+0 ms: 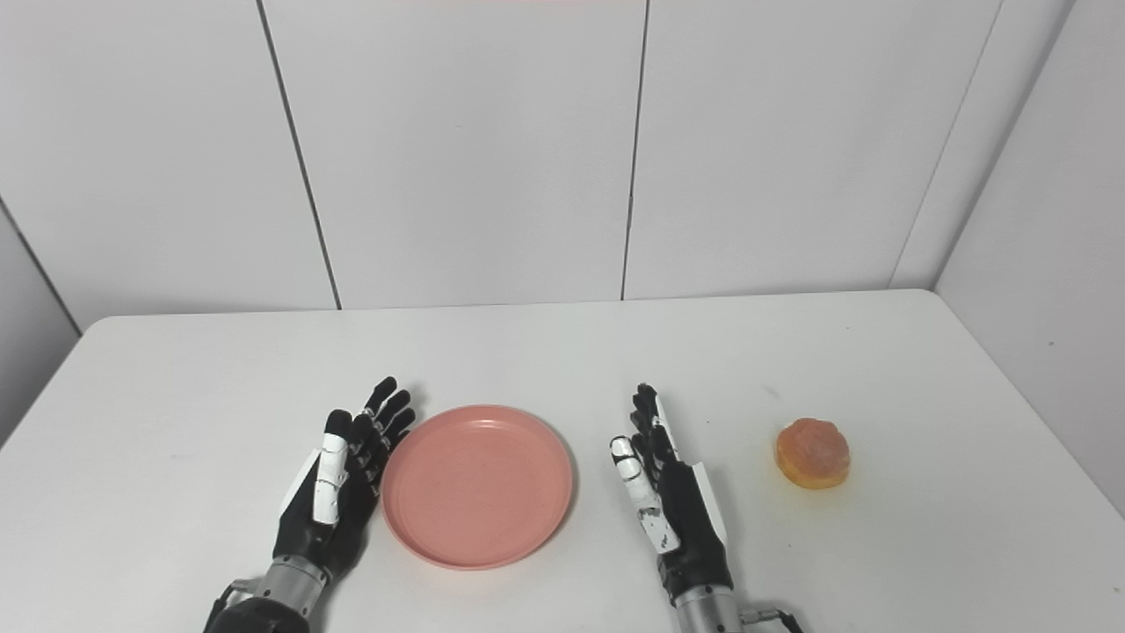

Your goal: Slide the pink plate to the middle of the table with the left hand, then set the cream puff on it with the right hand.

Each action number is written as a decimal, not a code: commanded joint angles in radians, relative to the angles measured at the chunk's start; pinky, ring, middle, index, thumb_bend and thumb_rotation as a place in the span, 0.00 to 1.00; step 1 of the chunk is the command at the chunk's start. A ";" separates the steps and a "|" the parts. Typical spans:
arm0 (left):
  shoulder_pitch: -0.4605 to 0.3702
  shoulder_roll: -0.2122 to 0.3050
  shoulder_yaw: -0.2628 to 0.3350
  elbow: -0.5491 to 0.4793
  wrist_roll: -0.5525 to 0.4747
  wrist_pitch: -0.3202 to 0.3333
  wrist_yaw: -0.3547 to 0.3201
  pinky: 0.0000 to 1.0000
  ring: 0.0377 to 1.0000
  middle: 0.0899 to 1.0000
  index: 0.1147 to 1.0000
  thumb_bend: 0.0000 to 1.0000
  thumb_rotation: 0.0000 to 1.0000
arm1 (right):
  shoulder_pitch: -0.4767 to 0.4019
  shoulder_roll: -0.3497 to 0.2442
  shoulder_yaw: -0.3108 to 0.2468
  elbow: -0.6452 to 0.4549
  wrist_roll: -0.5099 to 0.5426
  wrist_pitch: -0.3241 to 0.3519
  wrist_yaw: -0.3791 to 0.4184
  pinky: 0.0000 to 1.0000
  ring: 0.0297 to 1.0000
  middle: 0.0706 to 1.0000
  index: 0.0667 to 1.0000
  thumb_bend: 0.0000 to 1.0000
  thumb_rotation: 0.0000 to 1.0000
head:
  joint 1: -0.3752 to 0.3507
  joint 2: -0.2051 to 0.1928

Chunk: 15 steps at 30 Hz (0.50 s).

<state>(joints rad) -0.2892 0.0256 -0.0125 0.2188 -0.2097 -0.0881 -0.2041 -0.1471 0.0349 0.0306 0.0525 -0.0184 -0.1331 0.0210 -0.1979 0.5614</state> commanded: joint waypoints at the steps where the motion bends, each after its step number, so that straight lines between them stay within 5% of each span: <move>1: 0.035 -0.009 0.005 0.032 0.016 -0.073 0.008 1.00 1.00 1.00 0.99 0.72 1.00 | 0.035 0.004 0.000 0.020 0.008 0.006 -0.002 1.00 1.00 1.00 1.00 0.68 0.85 | 0.001 0.002; 11: 0.050 -0.020 -0.005 0.044 0.051 -0.145 0.016 1.00 1.00 1.00 1.00 0.72 1.00 | 0.029 0.004 -0.008 0.020 0.004 0.004 -0.017 1.00 1.00 1.00 1.00 0.68 0.83 | -0.004 0.004; 15: 0.054 -0.023 -0.003 0.033 0.050 -0.140 0.021 1.00 1.00 1.00 1.00 0.69 1.00 | 0.024 -0.016 0.000 0.022 -0.099 -0.026 -0.067 0.99 1.00 1.00 1.00 0.67 0.86 | -0.010 0.008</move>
<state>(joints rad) -0.2800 0.0127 -0.0133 0.2206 -0.1683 -0.2038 -0.1894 -0.1505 0.0287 0.0295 0.0526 -0.0731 -0.1333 -0.0221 -0.2086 0.5691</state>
